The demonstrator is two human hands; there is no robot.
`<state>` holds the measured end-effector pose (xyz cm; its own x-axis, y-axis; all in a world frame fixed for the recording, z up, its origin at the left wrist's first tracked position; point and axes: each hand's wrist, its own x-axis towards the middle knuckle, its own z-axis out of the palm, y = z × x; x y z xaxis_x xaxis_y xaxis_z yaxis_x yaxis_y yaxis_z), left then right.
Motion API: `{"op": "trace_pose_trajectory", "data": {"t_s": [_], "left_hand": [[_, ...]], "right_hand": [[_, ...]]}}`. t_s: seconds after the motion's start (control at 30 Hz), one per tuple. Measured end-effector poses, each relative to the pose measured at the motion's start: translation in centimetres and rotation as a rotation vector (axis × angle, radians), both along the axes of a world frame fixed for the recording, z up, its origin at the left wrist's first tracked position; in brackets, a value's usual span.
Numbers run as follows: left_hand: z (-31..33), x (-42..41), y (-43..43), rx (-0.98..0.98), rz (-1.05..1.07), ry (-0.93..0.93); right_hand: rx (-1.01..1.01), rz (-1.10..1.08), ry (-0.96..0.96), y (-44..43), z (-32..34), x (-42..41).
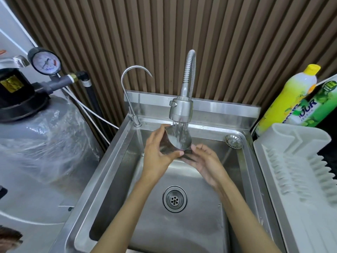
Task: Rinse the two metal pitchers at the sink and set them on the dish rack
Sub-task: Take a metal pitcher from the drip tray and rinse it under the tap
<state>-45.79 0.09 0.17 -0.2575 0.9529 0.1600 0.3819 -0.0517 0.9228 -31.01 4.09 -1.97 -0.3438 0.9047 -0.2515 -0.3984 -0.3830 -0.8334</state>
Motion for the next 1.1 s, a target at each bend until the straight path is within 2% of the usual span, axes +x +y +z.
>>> {"op": "trace_pose_trajectory", "data": {"t_s": [0.07, 0.13, 0.2, 0.27, 0.33, 0.4, 0.47, 0.53, 0.6, 0.67, 0.7, 0.8, 0.87, 0.9, 0.93, 0.97, 1.03, 1.1], "left_hand": [[0.1, 1.1, -0.6, -0.098, 0.155, 0.219], [-0.8, 2.1, -0.9, -0.237, 0.238, 0.233], [-2.0, 2.6, -0.8, -0.309, 0.215, 0.062], [-2.7, 2.7, -0.6, -0.299, 0.121, -0.178], [-2.8, 2.6, -0.3, -0.257, 0.019, -0.34], [-2.3, 2.4, 0.2, -0.174, -0.054, -0.458], [-1.9, 1.8, 0.4, -0.077, -0.06, -0.479], [-1.6, 1.3, 0.3, -0.005, -0.006, -0.305], [-0.9, 1.3, -0.4, 0.006, 0.054, -0.067], [-0.8, 1.9, -1.0, -0.036, 0.164, 0.046], [-0.9, 2.1, -1.1, -0.091, 0.2, 0.017], [-1.9, 2.5, -1.0, -0.246, 0.164, -0.303], [-2.2, 2.7, -0.7, -0.287, 0.06, -0.504], [-2.2, 2.8, -0.4, -0.278, 0.009, -0.541], [-2.1, 2.8, -0.1, -0.246, -0.032, -0.563], [-2.0, 2.7, 0.2, -0.212, -0.058, -0.579], [-2.0, 2.2, 0.7, -0.15, -0.048, -0.546], [-1.8, 1.6, 0.8, -0.082, 0.018, -0.305]], "right_hand": [[-0.064, 0.011, -0.05, -0.4, -0.1, 0.0], [-0.072, -0.011, -0.27, -0.5, 0.7, 0.3], [-0.005, -0.064, -0.549, -0.1, 1.6, 0.9], [0.167, -0.168, -0.815, 0.1, 2.7, 1.1], [0.364, -0.257, -0.963, -0.2, 3.4, 0.8], [0.432, -0.305, -0.874, -0.7, 3.3, 0.3], [0.346, -0.244, -0.627, -1.4, 2.5, 0.0], [0.187, -0.132, -0.304, -1.7, 1.0, 0.0], [0.06, -0.084, -0.194, -2.0, -0.3, 0.0], [0.014, -0.069, -0.307, -1.9, 0.1, 0.2], [0.005, -0.082, -0.404, -1.7, 0.5, 0.3], [0.093, -0.161, -0.787, -1.0, 2.8, 0.6], [0.257, -0.222, -1.085, -1.0, 3.9, 0.6], [0.341, -0.271, -1.147, -1.3, 4.1, 0.4], [0.401, -0.32, -1.114, -1.7, 4.1, 0.2], [0.414, -0.359, -0.974, -1.8, 3.6, 0.0], [0.295, -0.339, -0.559, -2.1, 2.5, -0.4], [0.106, -0.229, -0.11, -2.1, 0.8, -0.8]]}}
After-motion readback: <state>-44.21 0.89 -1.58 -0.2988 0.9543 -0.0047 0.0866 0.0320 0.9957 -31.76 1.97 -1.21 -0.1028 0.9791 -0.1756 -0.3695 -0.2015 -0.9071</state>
